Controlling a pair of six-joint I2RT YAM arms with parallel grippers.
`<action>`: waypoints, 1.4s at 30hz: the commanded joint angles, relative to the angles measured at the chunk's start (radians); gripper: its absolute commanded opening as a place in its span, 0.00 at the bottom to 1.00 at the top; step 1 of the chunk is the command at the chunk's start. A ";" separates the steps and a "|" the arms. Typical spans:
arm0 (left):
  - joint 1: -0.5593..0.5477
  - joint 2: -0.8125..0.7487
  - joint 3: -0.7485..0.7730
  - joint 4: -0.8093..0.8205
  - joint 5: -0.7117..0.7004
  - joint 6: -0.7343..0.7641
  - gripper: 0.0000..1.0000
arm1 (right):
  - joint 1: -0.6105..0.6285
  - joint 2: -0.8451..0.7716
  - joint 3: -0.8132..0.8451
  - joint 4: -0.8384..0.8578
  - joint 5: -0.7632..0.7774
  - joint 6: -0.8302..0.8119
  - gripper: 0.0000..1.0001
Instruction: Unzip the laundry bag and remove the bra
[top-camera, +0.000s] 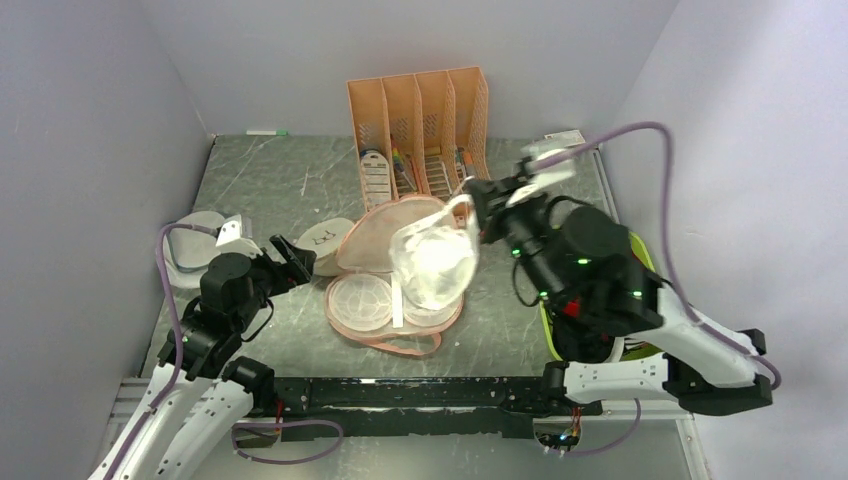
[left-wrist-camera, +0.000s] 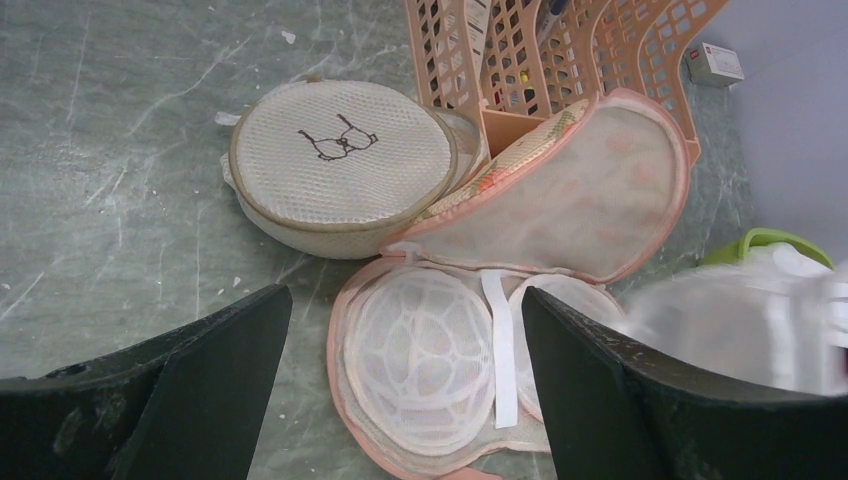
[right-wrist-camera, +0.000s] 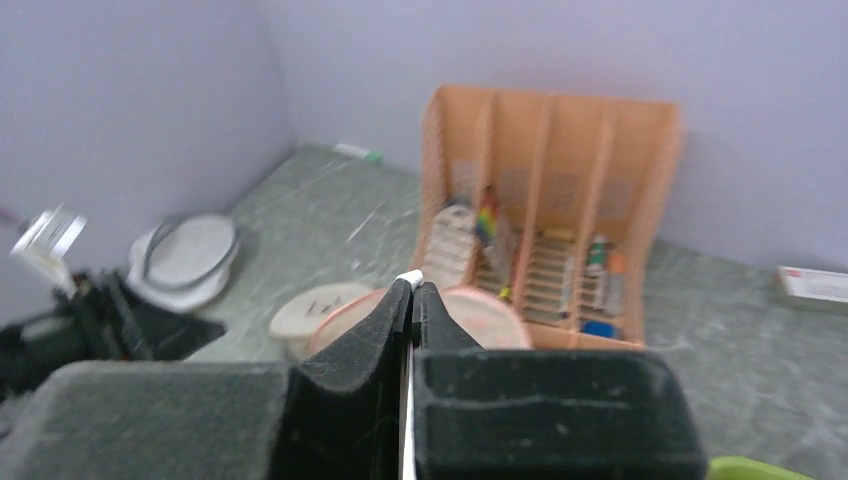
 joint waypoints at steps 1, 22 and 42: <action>0.007 0.009 0.034 0.007 -0.012 0.028 0.97 | -0.004 -0.021 0.080 -0.096 0.287 -0.104 0.00; 0.007 0.069 0.063 0.014 0.049 0.031 0.97 | -0.183 -0.020 -0.119 0.563 0.496 -0.778 0.00; 0.007 0.092 0.127 -0.026 0.089 0.047 0.97 | -0.943 0.017 0.094 -0.014 0.070 -0.174 0.00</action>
